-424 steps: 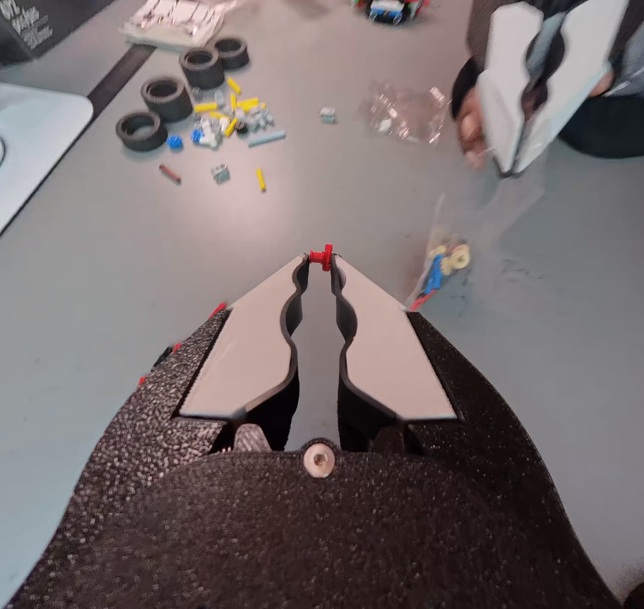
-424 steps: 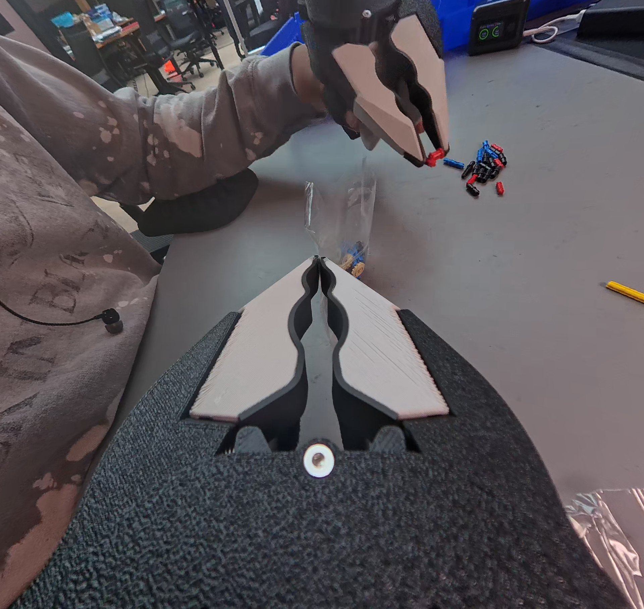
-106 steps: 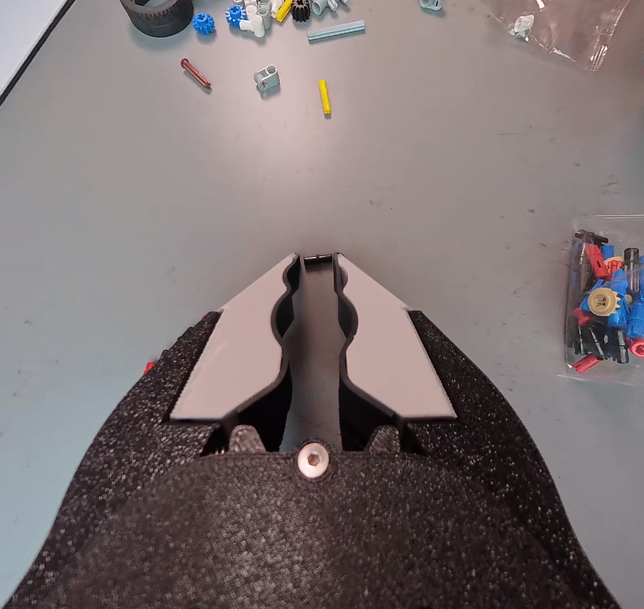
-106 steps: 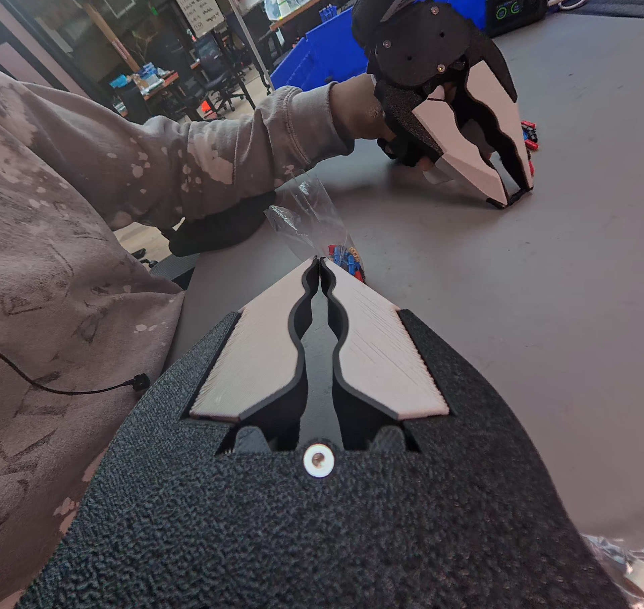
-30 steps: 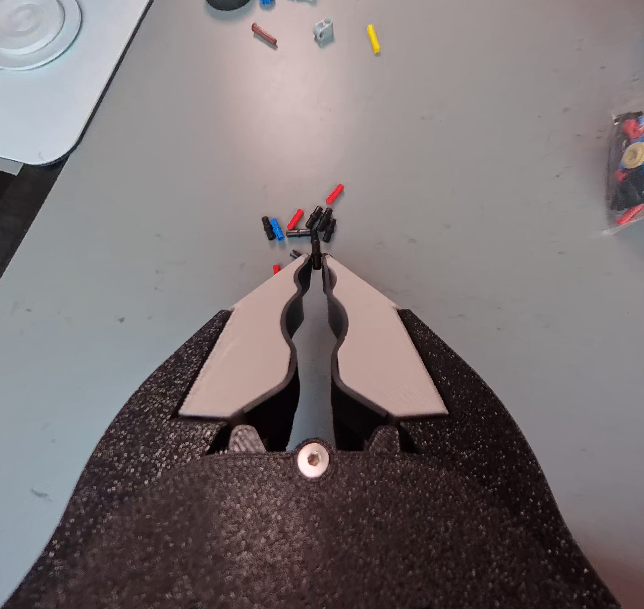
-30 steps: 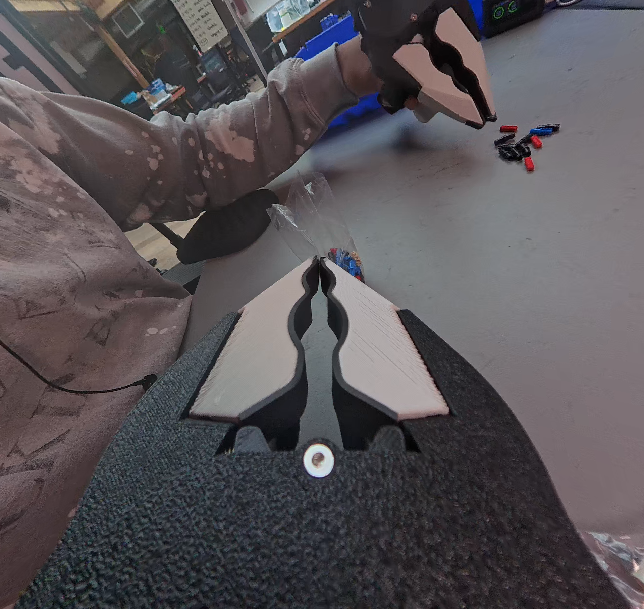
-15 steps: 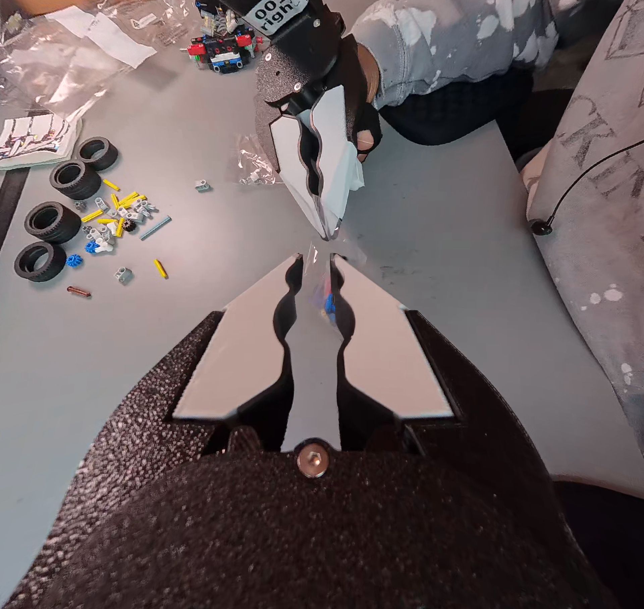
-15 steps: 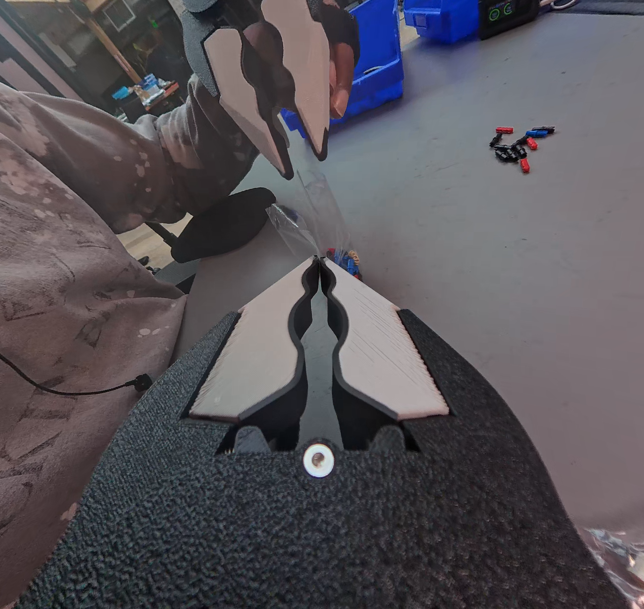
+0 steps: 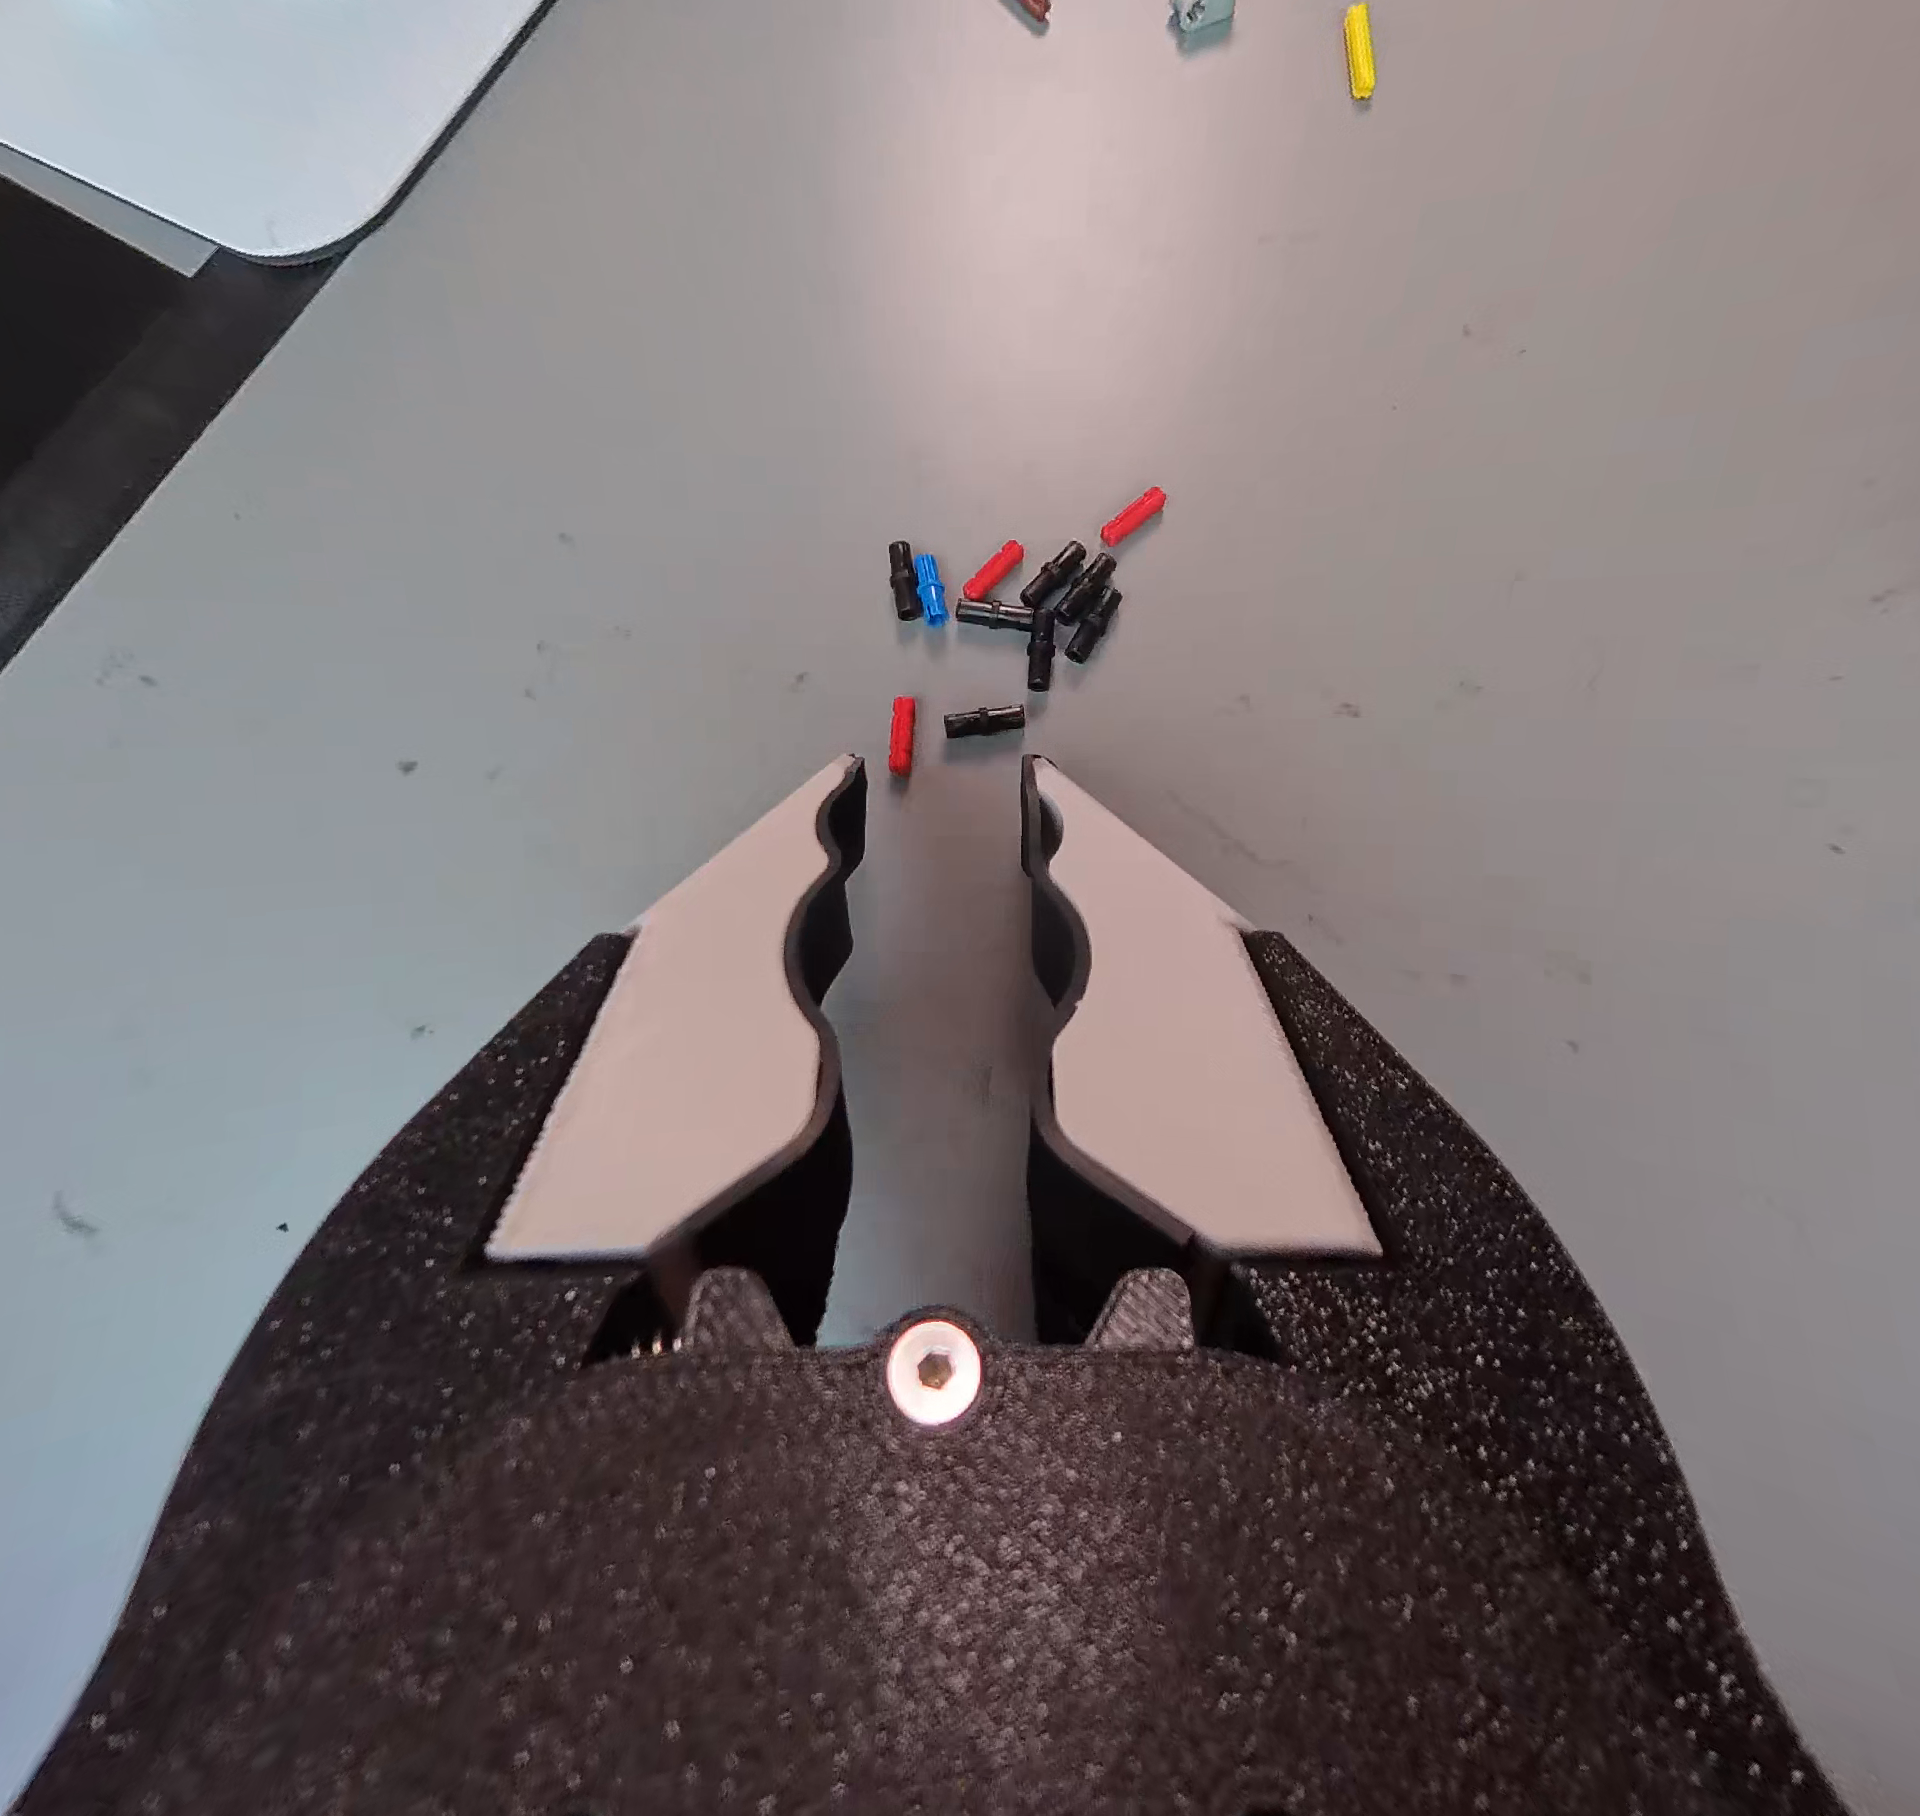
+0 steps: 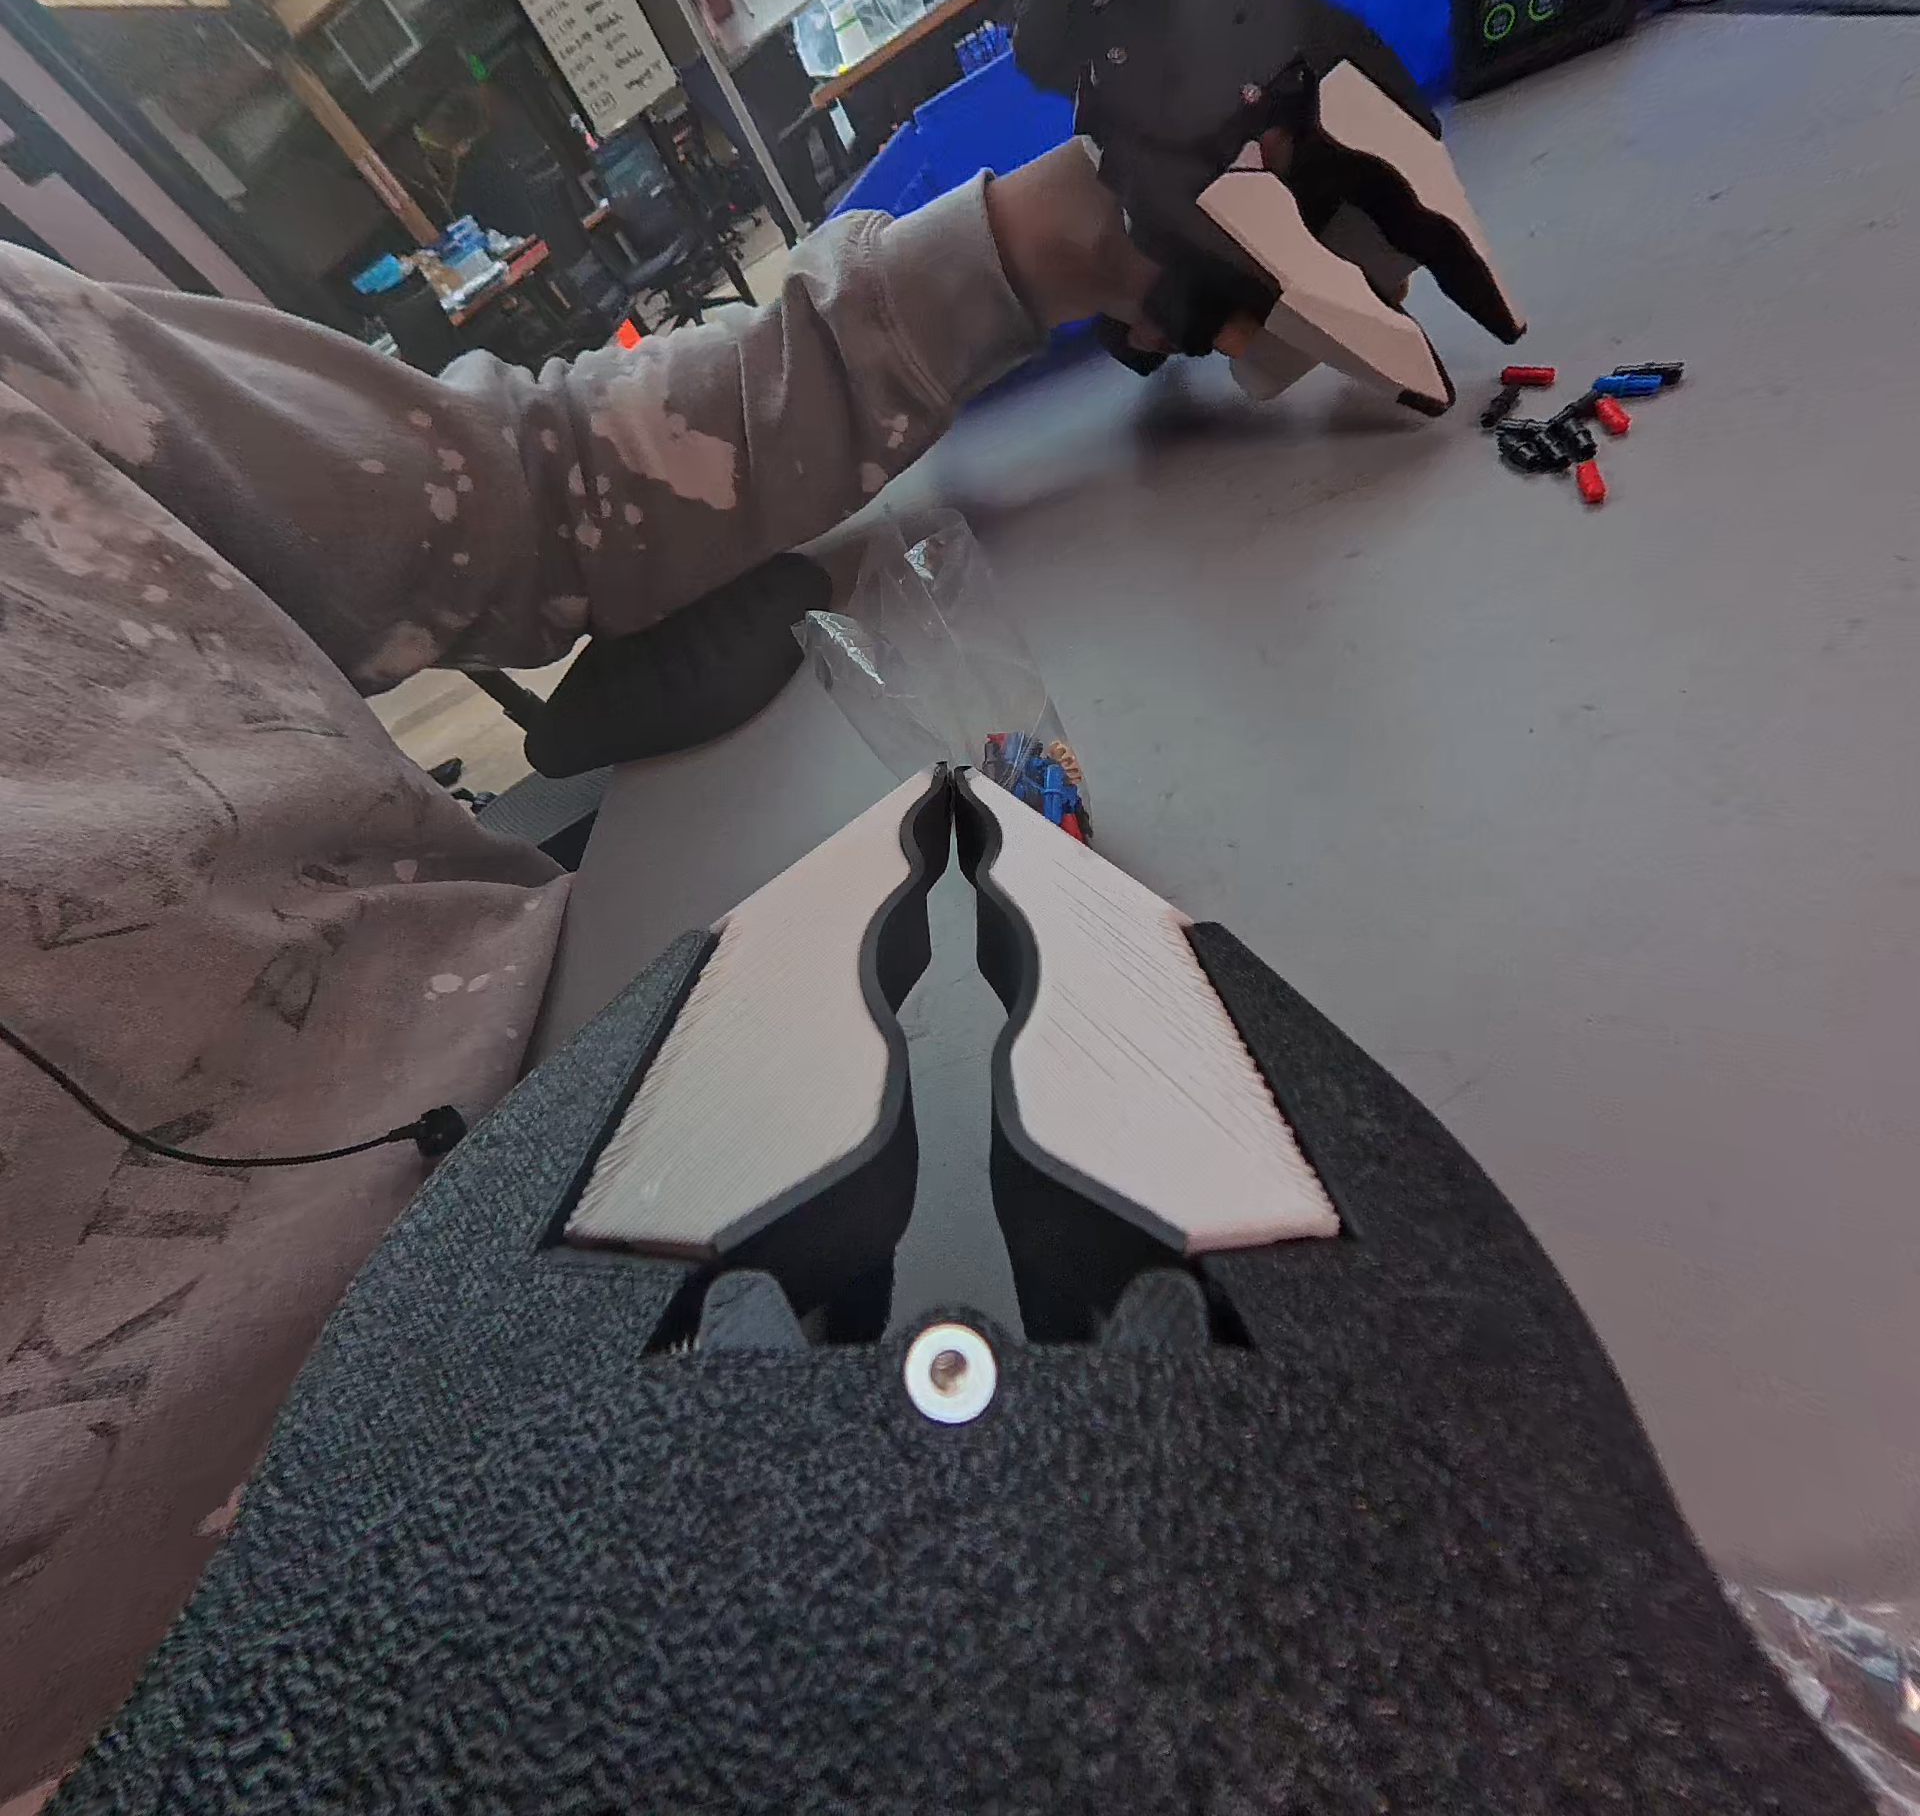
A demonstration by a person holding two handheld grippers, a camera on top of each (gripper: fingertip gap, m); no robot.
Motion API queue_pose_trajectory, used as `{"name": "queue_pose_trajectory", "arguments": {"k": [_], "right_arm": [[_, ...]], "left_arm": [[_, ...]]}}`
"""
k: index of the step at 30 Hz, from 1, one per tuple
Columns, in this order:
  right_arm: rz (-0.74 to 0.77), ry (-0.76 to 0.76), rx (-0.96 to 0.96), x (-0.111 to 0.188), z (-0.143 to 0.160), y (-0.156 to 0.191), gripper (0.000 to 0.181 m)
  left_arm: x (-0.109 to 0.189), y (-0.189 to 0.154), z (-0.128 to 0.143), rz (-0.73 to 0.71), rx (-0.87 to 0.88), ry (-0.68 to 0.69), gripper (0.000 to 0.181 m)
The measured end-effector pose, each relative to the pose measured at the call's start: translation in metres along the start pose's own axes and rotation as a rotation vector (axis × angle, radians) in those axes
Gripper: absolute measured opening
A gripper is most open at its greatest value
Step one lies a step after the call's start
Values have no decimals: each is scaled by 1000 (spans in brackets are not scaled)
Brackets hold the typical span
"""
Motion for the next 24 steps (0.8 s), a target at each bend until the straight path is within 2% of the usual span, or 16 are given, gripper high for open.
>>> {"name": "queue_pose_trajectory", "arguments": {"k": [7,11,24], "right_arm": [[-6,-3,-4,0,0,0,0],[-8,-4,-7,1,0,0,0],[-10,-1,-6,1,0,0,0]], "left_arm": [[-11,-5,-3,93,-27,10,32],[-13,-9,-5,120,-62,14,23],[-5,-18,-1,112,-119,10,20]]}}
Point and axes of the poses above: each gripper's, where its closed fingertips meet, x back along the fingers, z out of its underside, y = z × x across the jaws, the point moved 1 cm from there along x, back along the fingers, and after that the axes turned 6 degrees about -z, right-handed, at the moved point
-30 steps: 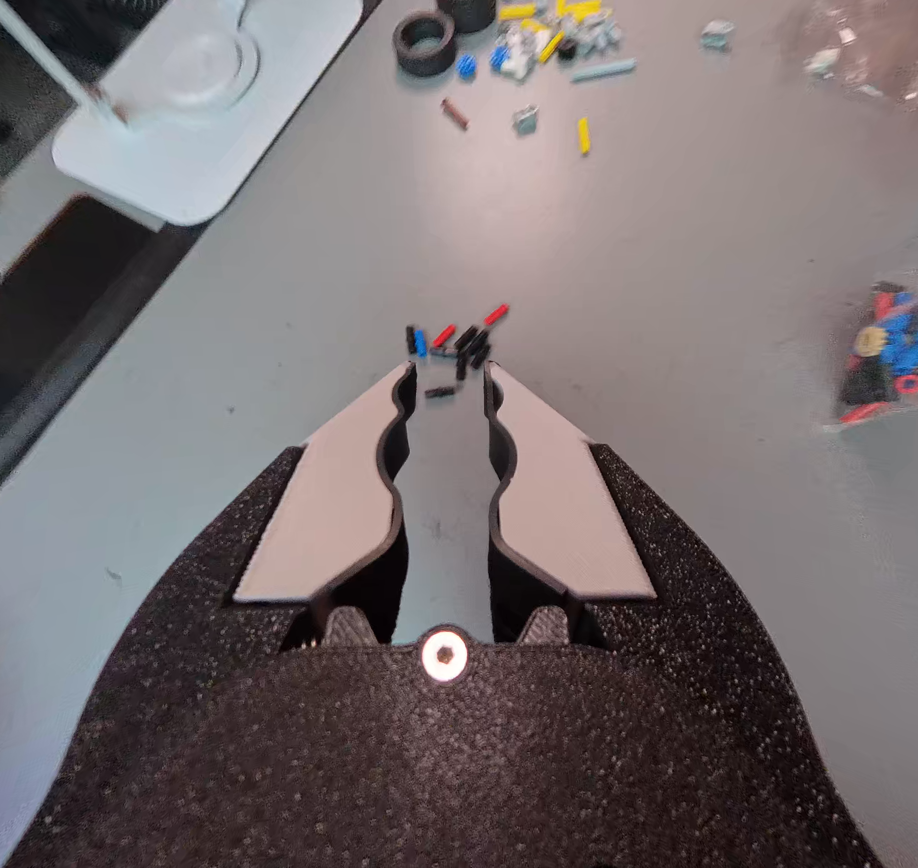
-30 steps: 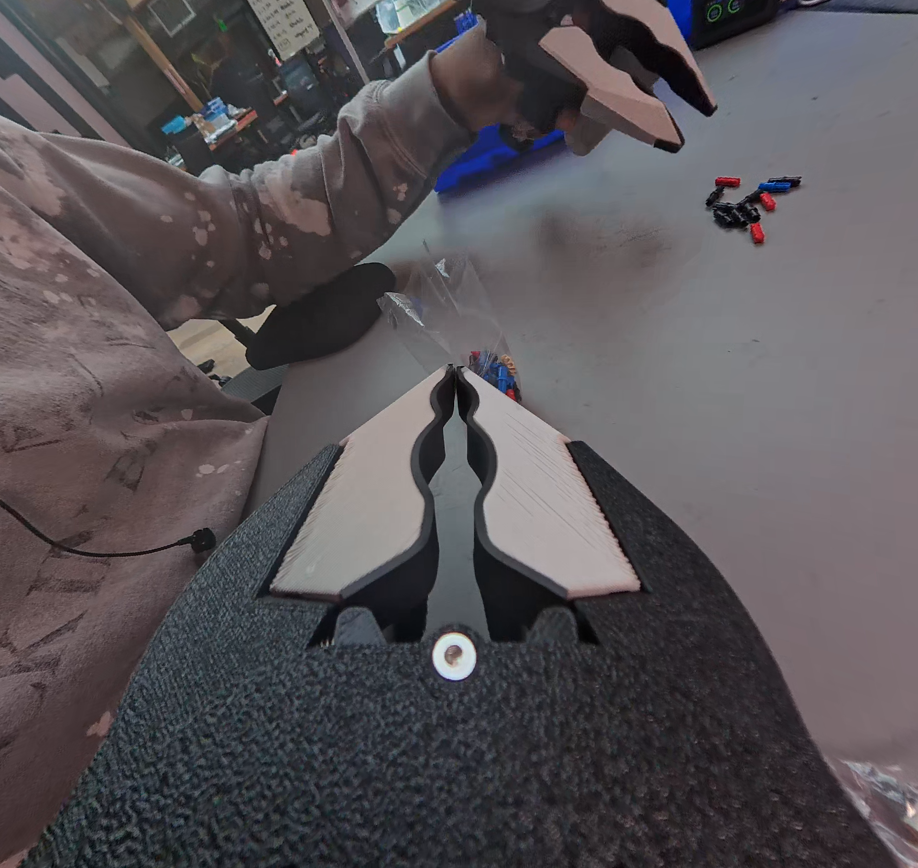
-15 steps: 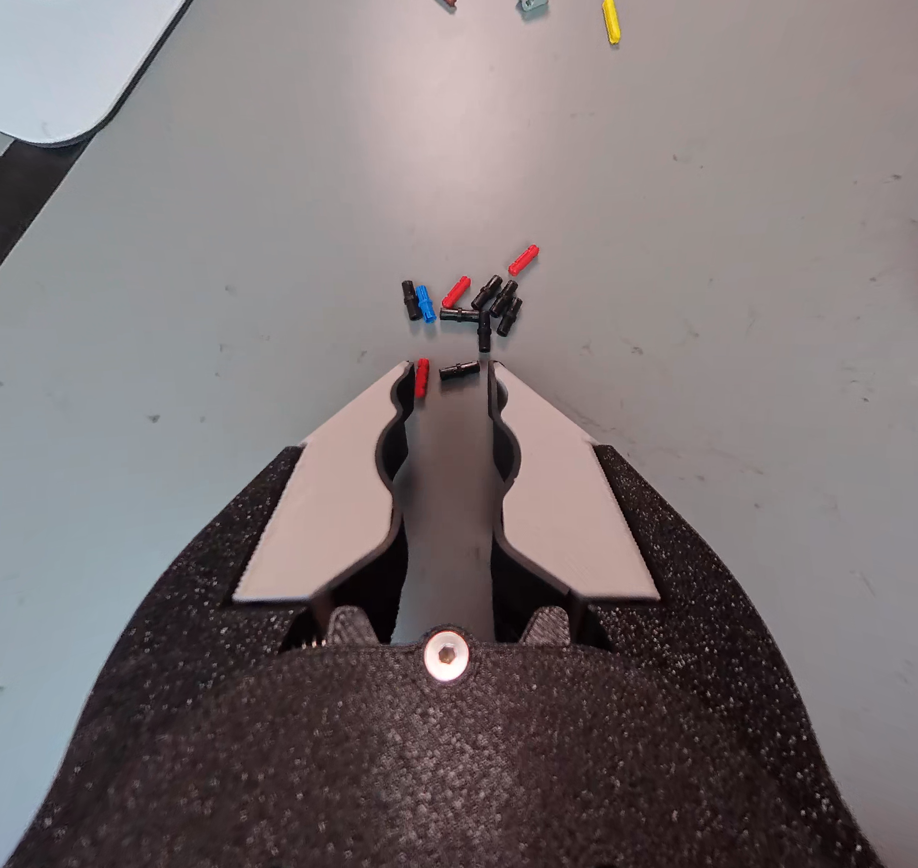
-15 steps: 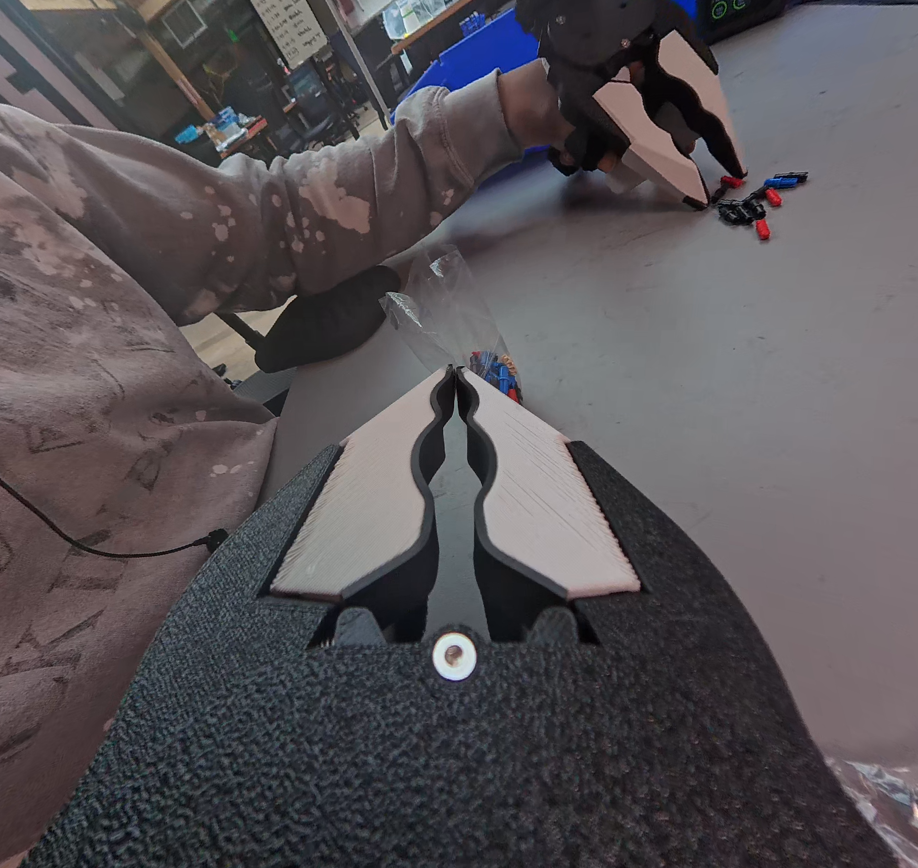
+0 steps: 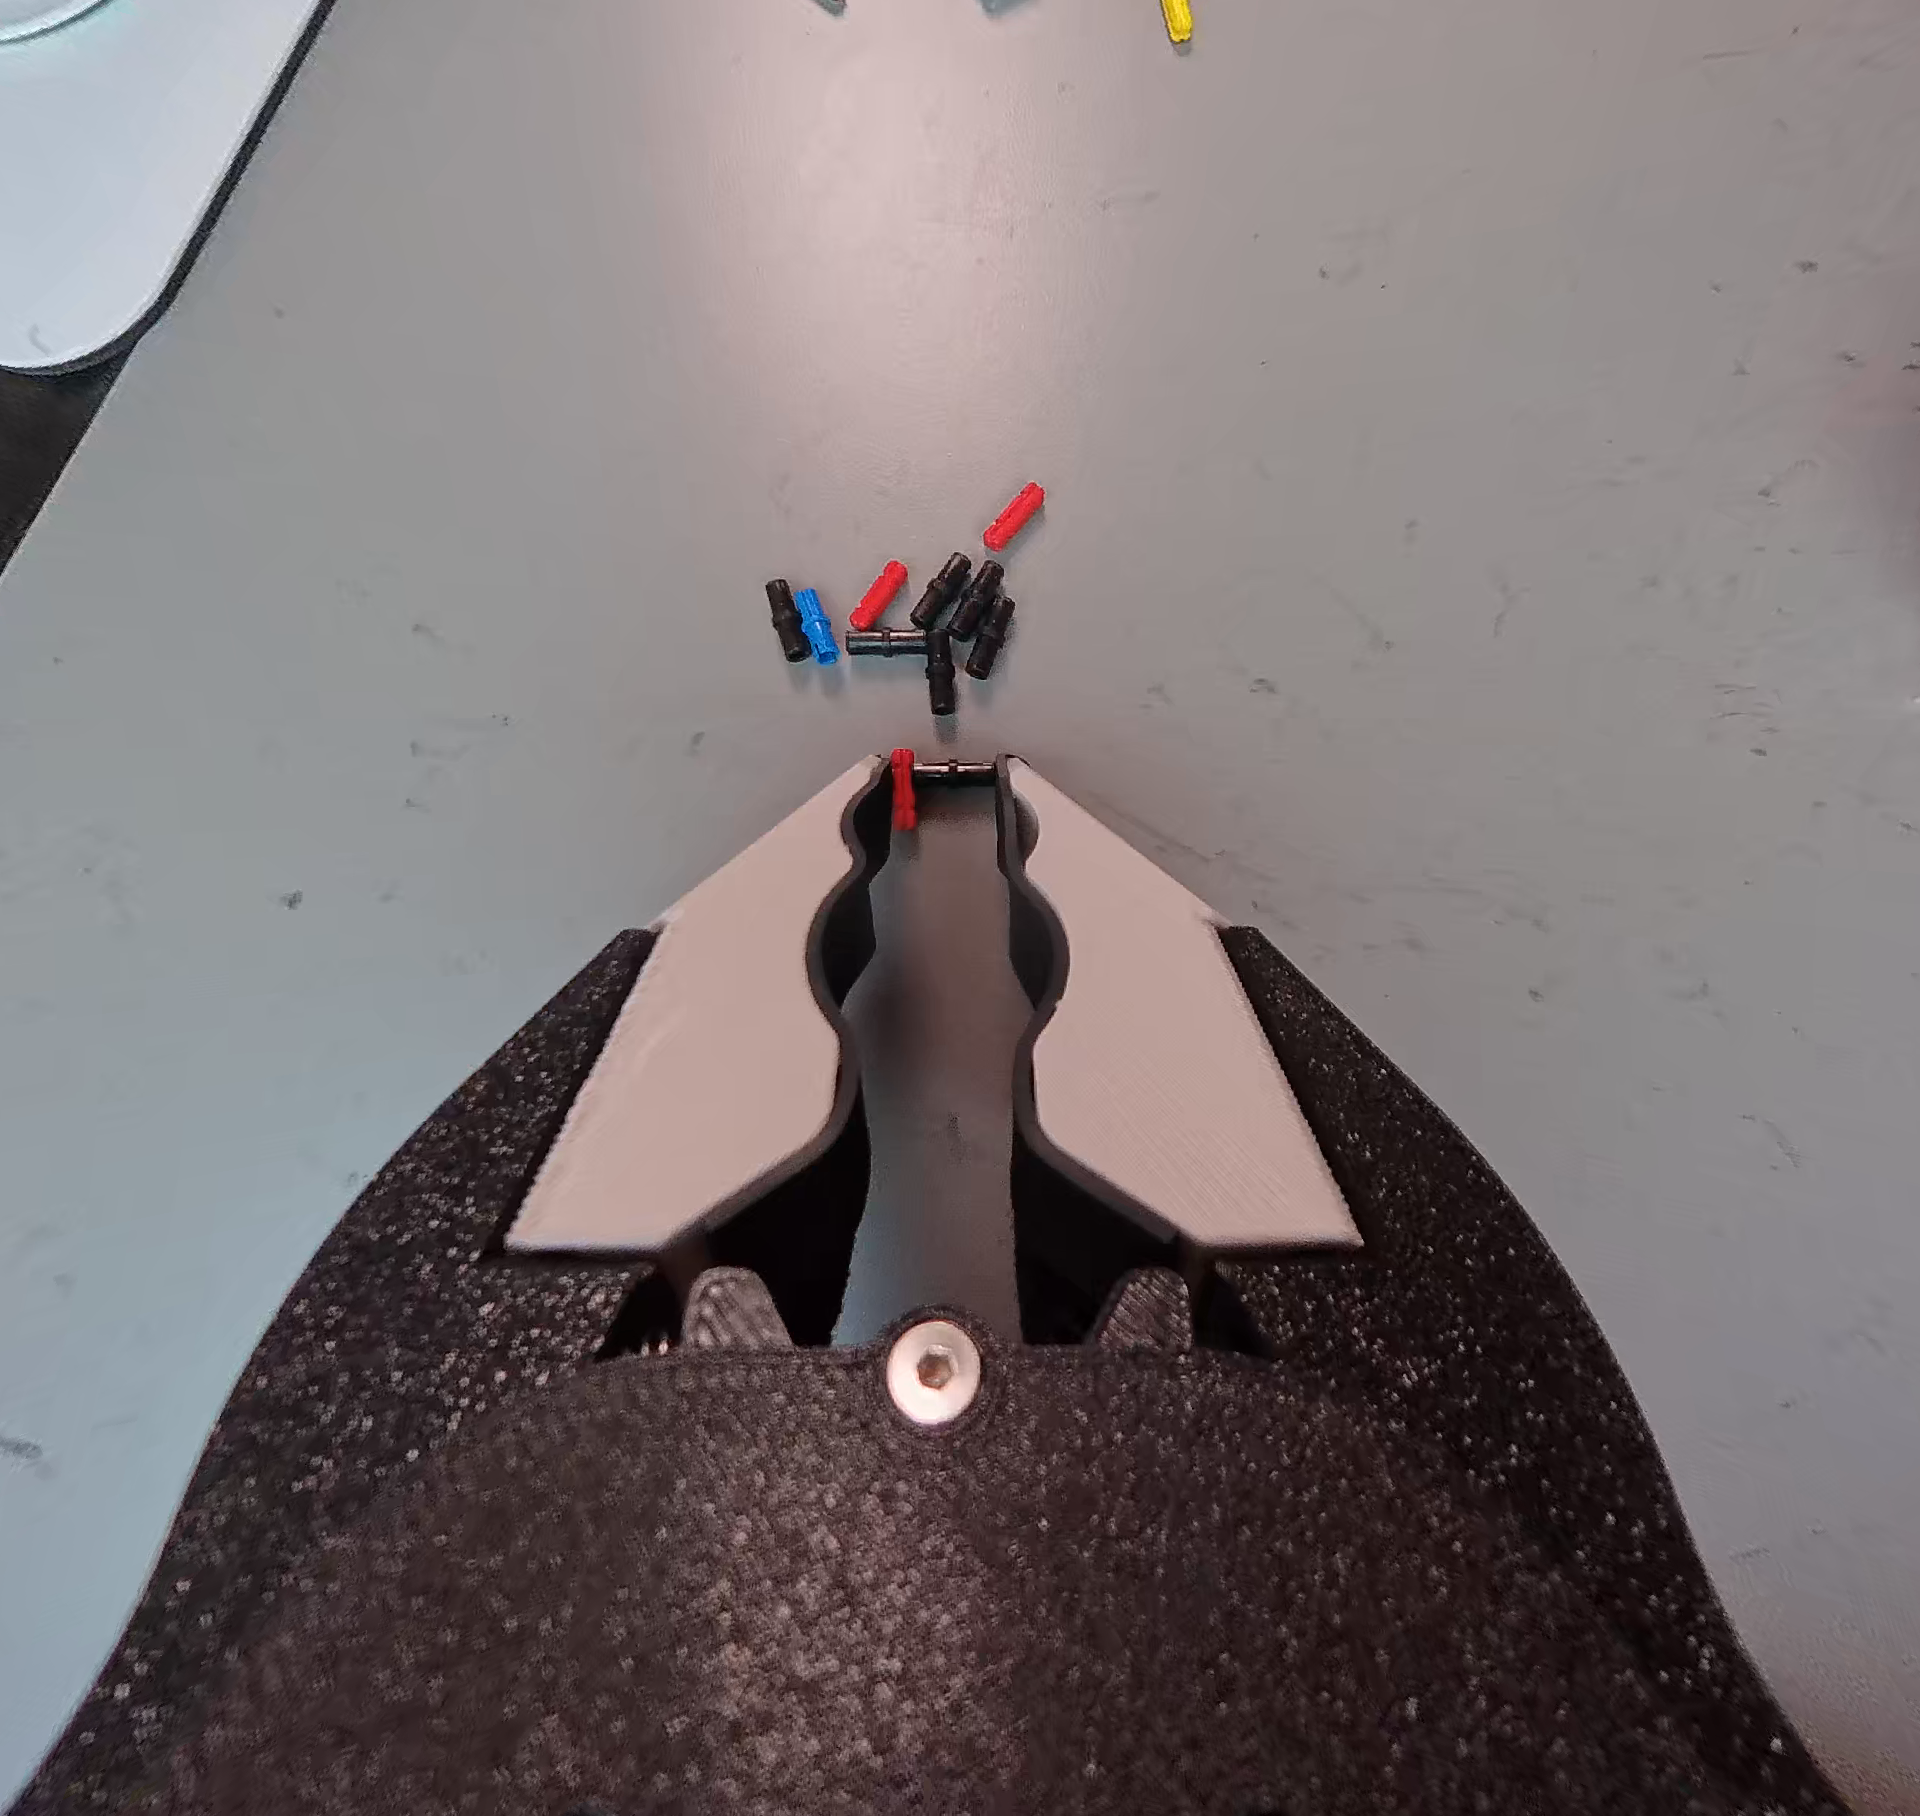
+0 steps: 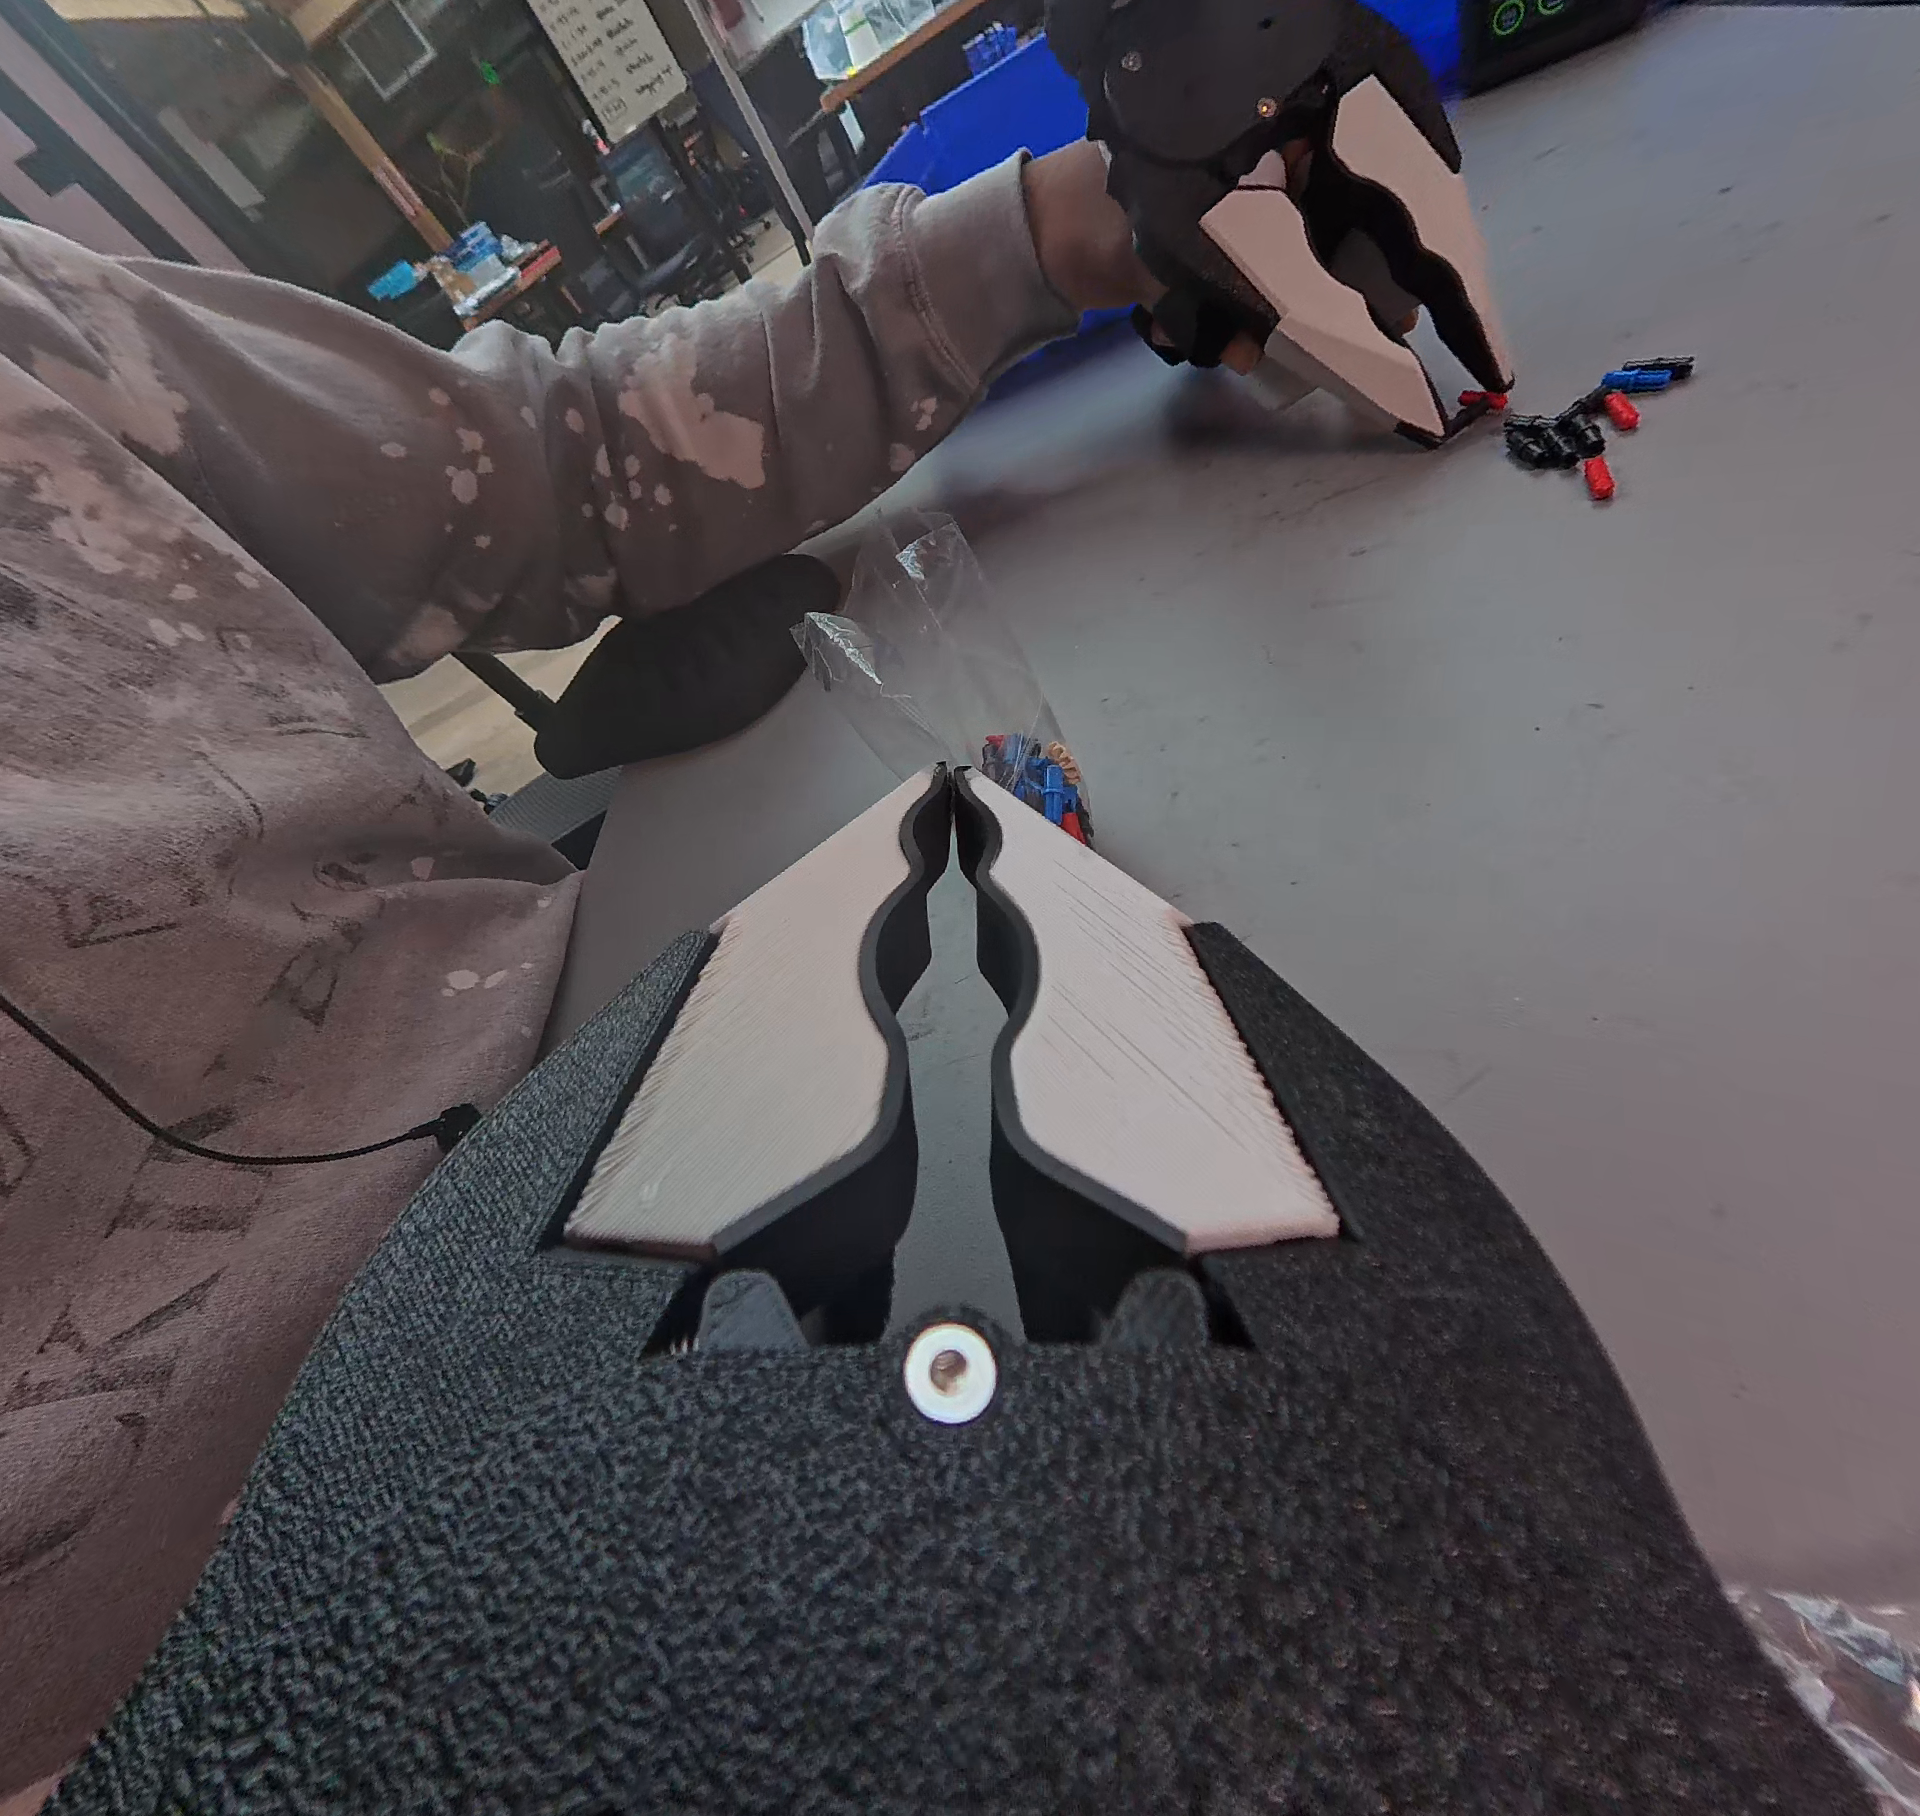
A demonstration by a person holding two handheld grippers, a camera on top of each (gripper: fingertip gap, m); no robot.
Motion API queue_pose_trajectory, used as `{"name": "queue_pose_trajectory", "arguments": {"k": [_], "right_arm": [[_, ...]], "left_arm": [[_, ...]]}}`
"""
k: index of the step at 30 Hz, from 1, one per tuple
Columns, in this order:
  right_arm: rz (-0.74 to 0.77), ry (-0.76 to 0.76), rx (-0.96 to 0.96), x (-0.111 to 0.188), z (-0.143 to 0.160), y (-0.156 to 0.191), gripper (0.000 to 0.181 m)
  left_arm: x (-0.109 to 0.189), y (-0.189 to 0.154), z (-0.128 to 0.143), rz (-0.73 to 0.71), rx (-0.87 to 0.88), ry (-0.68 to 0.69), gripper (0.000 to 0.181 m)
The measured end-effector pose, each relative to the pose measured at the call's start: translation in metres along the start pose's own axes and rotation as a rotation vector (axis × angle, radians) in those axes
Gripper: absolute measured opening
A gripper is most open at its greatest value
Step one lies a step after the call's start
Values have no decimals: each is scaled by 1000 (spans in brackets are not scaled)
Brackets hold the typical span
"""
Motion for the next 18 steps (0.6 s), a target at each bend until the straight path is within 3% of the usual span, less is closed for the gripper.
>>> {"name": "queue_pose_trajectory", "arguments": {"k": [5,9,18], "right_arm": [[2,0,1,0,0,0,0],[2,1,2,0,0,0,0],[7,5,3,-1,1,0,0]], "left_arm": [[10,-6,-6,5,7,-40,20],[26,-25,-26,41,-13,-110,20],[79,-152,-122,297,-245,-358,20]]}}
Point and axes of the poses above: each gripper's, where its closed fingertips meet, x back along the fingers, z out of its underside, y = z × x across the jaws, the point moved 1 cm from there along x, back along the fingers, and after that the axes turned 6 degrees about -z, right-handed, at the moved point
